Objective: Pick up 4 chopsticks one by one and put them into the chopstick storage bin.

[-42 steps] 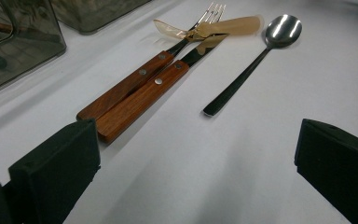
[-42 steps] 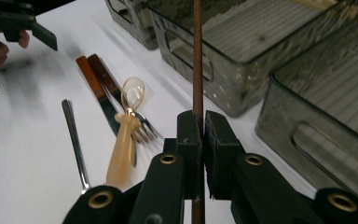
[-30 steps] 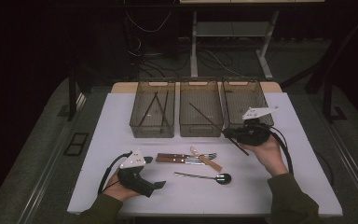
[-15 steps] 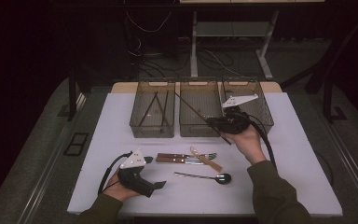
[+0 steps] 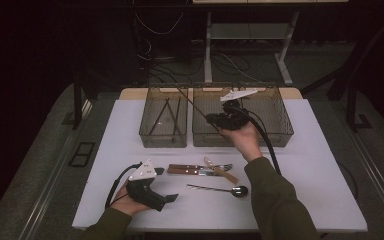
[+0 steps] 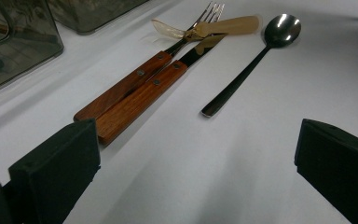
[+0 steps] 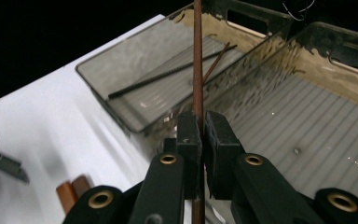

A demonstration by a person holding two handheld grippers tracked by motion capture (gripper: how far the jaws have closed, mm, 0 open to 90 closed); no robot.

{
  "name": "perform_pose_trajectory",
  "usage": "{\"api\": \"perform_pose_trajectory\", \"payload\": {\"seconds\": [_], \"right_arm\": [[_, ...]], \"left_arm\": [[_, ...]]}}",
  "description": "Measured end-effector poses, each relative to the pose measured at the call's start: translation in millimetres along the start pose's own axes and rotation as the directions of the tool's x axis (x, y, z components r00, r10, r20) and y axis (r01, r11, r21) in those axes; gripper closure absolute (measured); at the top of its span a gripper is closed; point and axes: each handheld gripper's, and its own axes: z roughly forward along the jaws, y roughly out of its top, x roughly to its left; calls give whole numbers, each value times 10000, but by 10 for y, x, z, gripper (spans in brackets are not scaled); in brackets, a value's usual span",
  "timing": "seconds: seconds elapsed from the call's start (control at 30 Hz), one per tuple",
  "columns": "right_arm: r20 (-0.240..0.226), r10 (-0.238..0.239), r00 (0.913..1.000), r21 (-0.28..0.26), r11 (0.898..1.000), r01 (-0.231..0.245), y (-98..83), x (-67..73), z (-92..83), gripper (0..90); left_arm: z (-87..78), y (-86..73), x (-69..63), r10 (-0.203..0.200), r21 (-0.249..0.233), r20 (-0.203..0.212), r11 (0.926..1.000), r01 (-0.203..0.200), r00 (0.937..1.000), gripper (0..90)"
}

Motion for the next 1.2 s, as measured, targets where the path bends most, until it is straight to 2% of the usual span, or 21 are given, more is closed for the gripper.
{"api": "perform_pose_trajectory", "payload": {"seconds": [0.33,0.43,0.67,1.0,1.2], "right_arm": [[140,86,9999,114,9999,-88,245,142,334,853],[198,81,9998,177,9998,-84,330,192,440,852],[407,135,9991,-37,9999,-134,520,296,719,852],[466,227,9987,146,9996,-234,624,437,1139,852],[595,408,9974,314,9986,-427,577,444,1312,852]], "left_arm": [[5,3,0,107,19,28,9999,-107,9999,0],[10,5,-6,-2,-30,16,10000,2,10000,0],[6,5,-4,125,-17,32,9999,-125,9999,0],[7,9,-4,154,-95,110,9998,-153,9998,0],[2,11,2,228,-46,161,9997,-228,9996,0]]}}
